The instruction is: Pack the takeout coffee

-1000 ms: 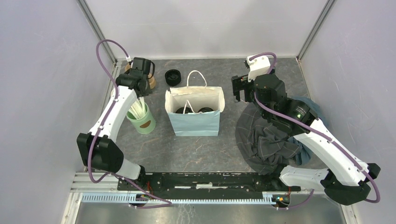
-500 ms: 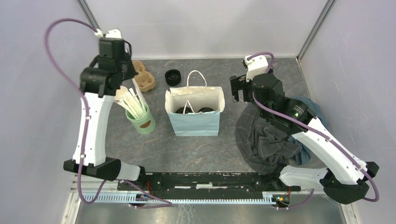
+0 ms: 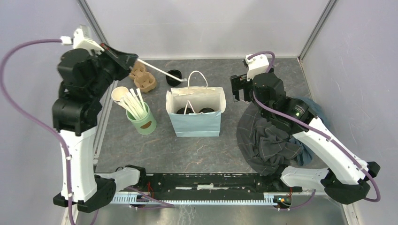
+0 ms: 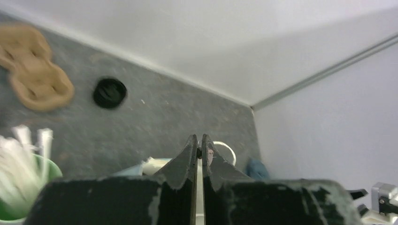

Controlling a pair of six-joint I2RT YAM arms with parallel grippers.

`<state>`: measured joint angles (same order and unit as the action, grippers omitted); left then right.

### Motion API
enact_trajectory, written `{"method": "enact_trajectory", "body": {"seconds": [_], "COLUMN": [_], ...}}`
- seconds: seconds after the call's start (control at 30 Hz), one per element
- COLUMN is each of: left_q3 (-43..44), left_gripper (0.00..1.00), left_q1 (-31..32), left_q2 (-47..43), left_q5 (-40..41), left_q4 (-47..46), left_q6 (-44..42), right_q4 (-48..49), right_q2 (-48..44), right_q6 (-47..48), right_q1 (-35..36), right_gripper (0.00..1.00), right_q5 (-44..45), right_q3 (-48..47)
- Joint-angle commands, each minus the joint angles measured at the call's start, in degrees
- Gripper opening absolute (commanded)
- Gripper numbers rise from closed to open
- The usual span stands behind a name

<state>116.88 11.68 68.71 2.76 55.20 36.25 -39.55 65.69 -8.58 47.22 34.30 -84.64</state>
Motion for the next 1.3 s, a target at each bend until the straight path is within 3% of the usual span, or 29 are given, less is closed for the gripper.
{"method": "enact_trajectory", "body": {"seconds": [0.0, 0.17, 0.3, 0.53, 0.7, 1.27], "left_q3": [-14.2, -32.8, -37.8, -45.3, -48.6, -50.5], "left_gripper": [0.02, 0.02, 0.02, 0.02, 0.02, 0.02], "left_q1": [-0.3, 0.0, 2.2, 11.7, 15.7, 15.7], "left_q2": [-1.9, -6.5, -6.2, -6.5, -6.8, -9.7], "left_q5": [-9.9, -15.0, -15.7, -10.7, -6.8, -2.0], "left_q4": [-12.5, -30.8, -33.3, -35.5, -34.5, -30.9], "left_q6": [13.7, 20.9, 20.5, 22.5, 23.9, 24.7], "right_q4": [1.7, 1.7, 1.4, 0.6, 0.2, -0.2], "right_q2": [-1.5, -2.4, -3.2, -4.3, -4.6, -4.8], "right_q6": [-0.7, -1.1, -1.6, -2.1, -2.6, -3.4], "right_q1": [-0.1, -0.1, -0.1, -0.1, 0.0, -0.1], "right_gripper": [0.98, 0.98, 0.98, 0.98, 0.98, 0.98], "right_q5": [0.7, 0.9, 1.1, 2.4, 2.6, 2.4], "right_q3": [-1.3, -0.2, 0.0, 0.4, 0.4, 0.5]}}
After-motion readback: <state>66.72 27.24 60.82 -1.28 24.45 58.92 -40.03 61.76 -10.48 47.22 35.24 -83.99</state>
